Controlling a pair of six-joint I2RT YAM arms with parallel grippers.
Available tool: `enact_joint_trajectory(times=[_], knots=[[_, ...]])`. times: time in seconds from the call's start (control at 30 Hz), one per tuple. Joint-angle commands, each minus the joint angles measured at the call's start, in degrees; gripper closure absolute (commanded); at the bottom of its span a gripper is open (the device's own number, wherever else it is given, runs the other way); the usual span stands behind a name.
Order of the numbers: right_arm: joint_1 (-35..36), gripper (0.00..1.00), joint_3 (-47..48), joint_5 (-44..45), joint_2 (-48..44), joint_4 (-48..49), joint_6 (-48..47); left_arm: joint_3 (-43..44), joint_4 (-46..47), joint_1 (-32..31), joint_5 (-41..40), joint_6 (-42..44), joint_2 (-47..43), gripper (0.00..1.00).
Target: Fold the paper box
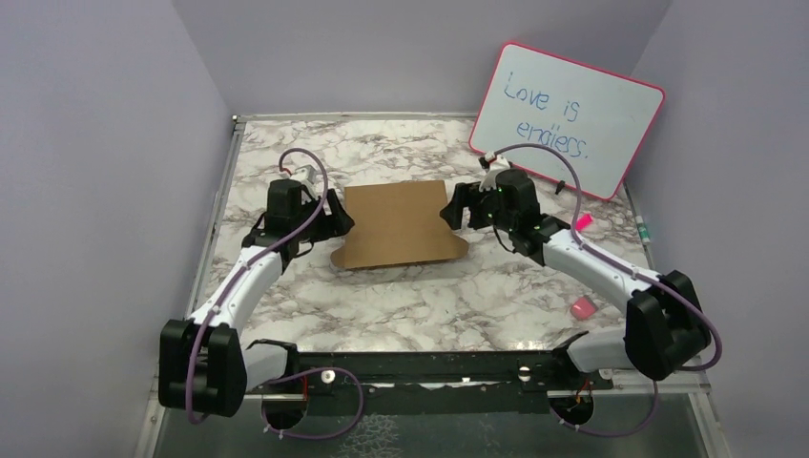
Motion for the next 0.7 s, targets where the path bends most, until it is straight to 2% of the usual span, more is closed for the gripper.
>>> enact_joint_trajectory(times=[0.0,0.17,0.5,0.67], knots=[[-1.34,0.16,0.03,-3.62,4.82,3.80,1.03,1.24,0.95,0.69,5.94,2.27,4.10,0.23],[-1.91,0.22,-4.08,-6.36,7.60,7.49,2.01,0.66,0.98,0.88,8.46,2.64,6.99,0.25],[-2.70,0.51,-14.72,-7.40,12.17,15.85,2.87,-0.62,0.13,1.08,10.64,3.46,10.49,0.28],[-2.74,0.54,-15.28,-7.39,11.05,16.34,2.52,-0.87,-0.74,1.01,10.81,3.81,12.46,0.35]])
